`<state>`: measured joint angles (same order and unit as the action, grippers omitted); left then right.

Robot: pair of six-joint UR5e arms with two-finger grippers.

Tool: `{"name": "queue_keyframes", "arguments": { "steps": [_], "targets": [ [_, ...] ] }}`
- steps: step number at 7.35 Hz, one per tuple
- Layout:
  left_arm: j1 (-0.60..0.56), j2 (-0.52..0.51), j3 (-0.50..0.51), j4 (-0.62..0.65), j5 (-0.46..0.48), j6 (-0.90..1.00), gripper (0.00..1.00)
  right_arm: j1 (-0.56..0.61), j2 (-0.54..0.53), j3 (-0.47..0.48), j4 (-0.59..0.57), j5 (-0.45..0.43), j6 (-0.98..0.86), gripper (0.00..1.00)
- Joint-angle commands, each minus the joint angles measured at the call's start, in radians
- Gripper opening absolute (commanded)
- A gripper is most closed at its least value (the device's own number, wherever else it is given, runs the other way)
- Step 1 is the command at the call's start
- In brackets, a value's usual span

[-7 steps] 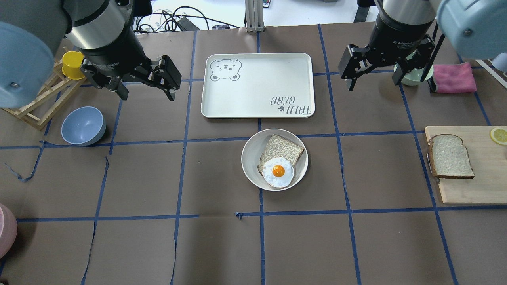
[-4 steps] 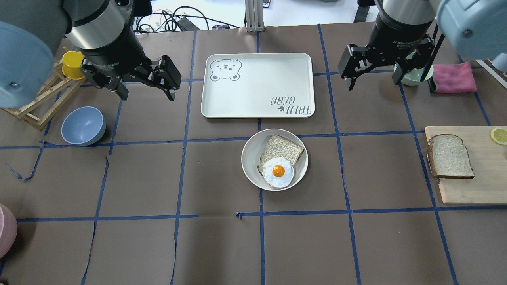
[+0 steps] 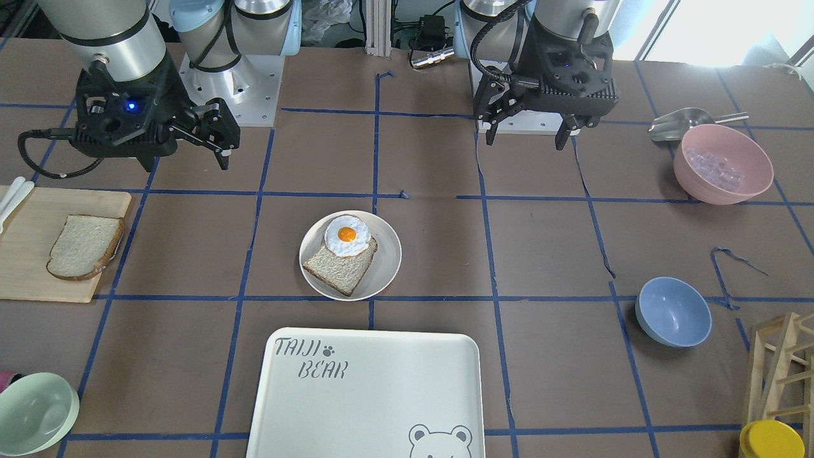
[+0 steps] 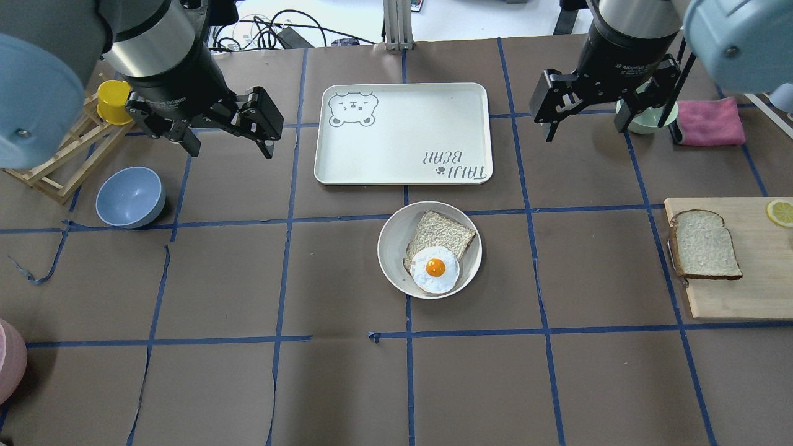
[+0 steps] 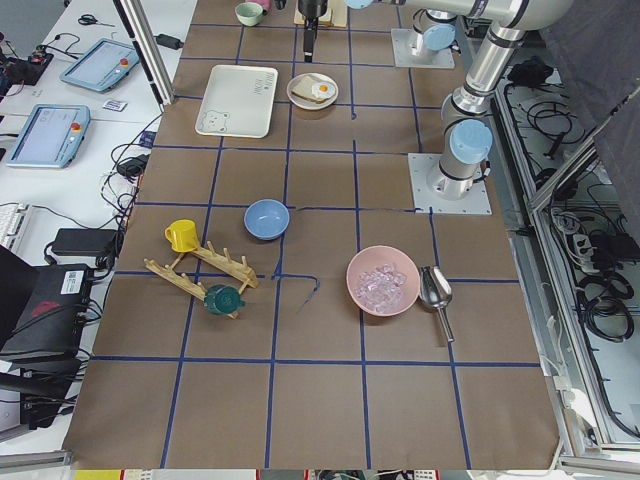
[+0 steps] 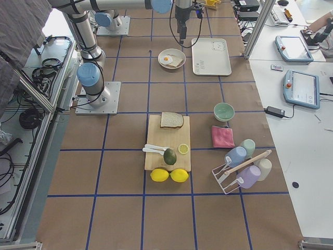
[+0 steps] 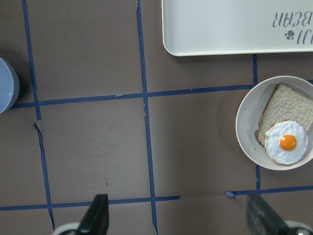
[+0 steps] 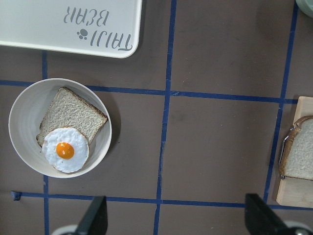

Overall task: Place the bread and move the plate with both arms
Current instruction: 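Move the right gripper toward the wooden cutting board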

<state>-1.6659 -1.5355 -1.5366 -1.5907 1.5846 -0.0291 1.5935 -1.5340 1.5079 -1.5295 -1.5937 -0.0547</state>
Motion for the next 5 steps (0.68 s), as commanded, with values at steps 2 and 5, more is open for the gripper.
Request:
{"name": "queue_keyframes", "arguments": {
  "steps": [2,5],
  "targets": [
    [0.0,0.0,0.001,0.0,0.0,0.0,1.0,0.002,0.0,0.0,0.008,0.0,-0.001,1.0],
    [0.0,0.0,0.001,0.0,0.0,0.0,1.0,-0.001,0.0,0.0,0.015,-0.002,-0.001,1.0]
  ]
}}
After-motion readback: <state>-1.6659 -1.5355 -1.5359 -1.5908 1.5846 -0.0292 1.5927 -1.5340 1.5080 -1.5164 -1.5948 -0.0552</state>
